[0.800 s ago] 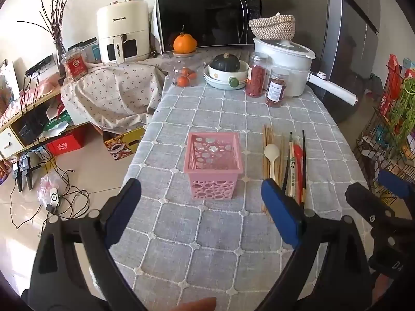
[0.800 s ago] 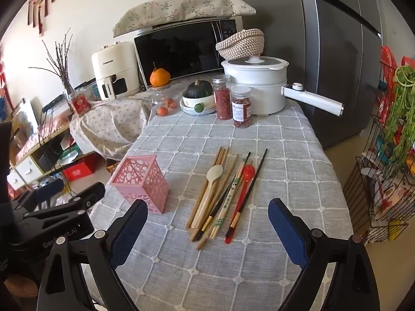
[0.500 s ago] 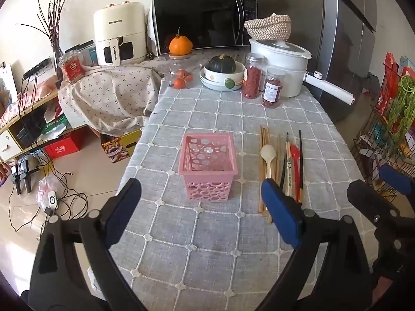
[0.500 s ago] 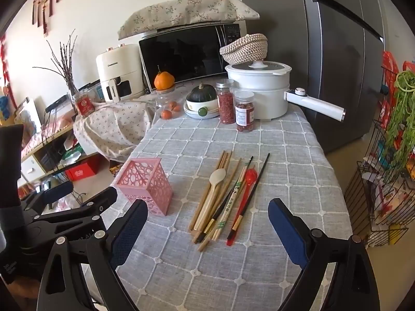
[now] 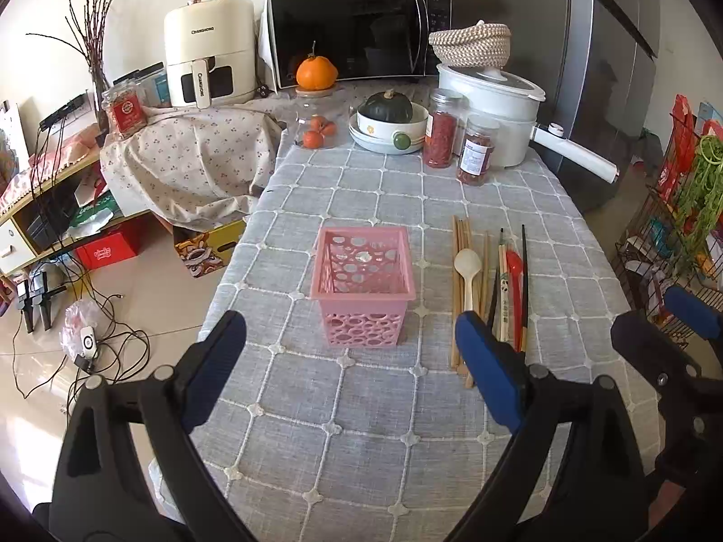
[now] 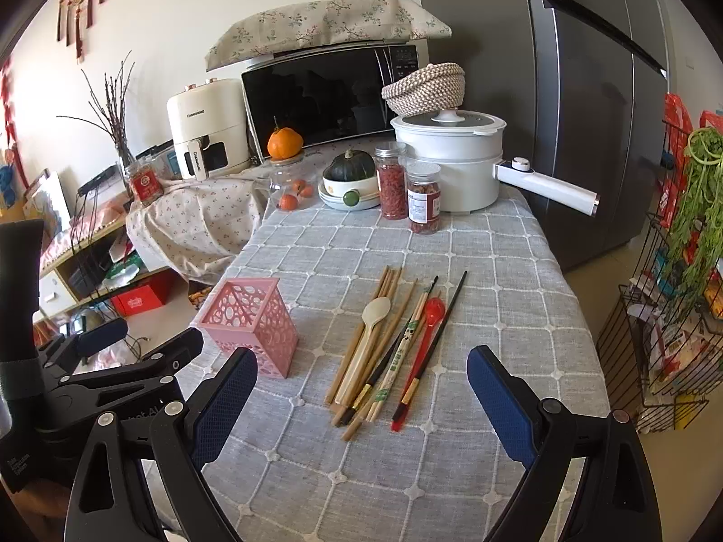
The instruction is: Organize utensils
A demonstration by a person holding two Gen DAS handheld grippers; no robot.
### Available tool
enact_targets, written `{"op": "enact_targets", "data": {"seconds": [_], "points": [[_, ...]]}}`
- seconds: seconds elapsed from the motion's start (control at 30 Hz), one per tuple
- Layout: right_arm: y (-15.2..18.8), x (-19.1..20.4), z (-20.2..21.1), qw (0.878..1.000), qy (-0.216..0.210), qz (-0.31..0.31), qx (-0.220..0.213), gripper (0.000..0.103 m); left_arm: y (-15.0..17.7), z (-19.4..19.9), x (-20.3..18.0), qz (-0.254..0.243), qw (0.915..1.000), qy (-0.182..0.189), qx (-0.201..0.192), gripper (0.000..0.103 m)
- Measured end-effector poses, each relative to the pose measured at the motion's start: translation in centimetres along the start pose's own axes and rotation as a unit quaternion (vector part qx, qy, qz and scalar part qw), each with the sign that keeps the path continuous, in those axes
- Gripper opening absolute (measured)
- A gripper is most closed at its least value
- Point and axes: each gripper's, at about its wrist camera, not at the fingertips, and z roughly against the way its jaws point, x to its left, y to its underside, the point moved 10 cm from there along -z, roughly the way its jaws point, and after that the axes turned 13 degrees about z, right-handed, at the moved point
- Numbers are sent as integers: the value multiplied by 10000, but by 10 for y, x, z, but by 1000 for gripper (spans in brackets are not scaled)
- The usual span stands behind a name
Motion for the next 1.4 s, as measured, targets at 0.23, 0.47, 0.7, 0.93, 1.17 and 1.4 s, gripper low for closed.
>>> {"op": "enact_targets", "data": {"seconds": [0.23,0.47,0.7,0.93,1.17,1.4], "points": [[1,3,-2,10000,-38,10,35,95,4,-2,-1,10,10000,62,74,94],[1,4,-1,10000,-30,19,17,95,4,-2,0,33,9999,69,78,94],[1,4,-2,10000,-35,20,27,95,4,-3,3,86,9999,47,114,94],[2,4,-2,10000,-36,22,29,95,5,-3,4,86,9999,49,137,94],[2,4,-2,10000,-38,17,30,95,5,-5,4,99,9998,38,150,94],[2,4,-2,10000,-38,18,32,95,7,-5,4,101,9998,37,155,94]]}}
